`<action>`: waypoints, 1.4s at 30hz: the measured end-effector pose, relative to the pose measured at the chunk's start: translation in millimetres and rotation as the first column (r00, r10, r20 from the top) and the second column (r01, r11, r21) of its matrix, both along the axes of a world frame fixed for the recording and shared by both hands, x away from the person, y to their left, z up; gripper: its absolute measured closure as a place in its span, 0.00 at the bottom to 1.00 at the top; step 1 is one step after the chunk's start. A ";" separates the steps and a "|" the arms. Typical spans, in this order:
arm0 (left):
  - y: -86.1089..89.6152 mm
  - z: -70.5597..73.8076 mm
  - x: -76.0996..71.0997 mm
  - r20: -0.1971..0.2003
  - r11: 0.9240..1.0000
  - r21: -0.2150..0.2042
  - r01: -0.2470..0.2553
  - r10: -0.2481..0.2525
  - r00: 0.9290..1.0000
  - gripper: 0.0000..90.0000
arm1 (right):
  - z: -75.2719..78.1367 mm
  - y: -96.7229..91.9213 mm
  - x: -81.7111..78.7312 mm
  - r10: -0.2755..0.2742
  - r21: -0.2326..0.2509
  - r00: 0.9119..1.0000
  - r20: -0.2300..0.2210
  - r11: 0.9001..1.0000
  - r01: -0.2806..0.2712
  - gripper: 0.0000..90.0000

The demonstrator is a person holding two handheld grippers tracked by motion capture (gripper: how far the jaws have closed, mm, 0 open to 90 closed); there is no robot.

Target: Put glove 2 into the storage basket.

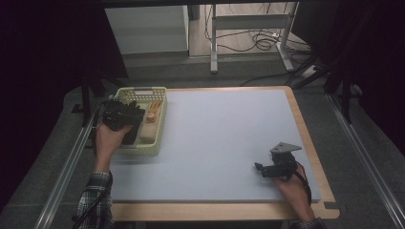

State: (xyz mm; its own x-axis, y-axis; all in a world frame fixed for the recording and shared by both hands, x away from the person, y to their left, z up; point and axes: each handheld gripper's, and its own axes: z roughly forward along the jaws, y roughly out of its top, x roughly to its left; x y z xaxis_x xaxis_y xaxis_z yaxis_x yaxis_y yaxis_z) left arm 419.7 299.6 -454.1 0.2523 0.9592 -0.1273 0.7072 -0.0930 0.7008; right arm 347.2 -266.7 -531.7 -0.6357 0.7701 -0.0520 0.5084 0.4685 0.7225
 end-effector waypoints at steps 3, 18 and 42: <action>-3.3 2.8 -10.6 0.021 0.999 -0.012 0.038 -0.038 0.999 0.09 | 0.0 0.1 0.0 0.000 0.000 1.000 0.000 1.000 0.000 0.14; -54.4 2.5 -92.6 0.165 0.967 -0.026 0.252 -0.244 0.956 0.00 | 0.2 0.2 -0.1 -0.002 0.000 1.000 -0.001 1.000 0.002 0.14; -105.0 -99.0 -136.5 0.025 0.942 0.099 0.321 -0.325 0.945 0.02 | 0.2 0.3 -0.1 -0.001 0.000 1.000 -0.001 1.000 0.001 0.14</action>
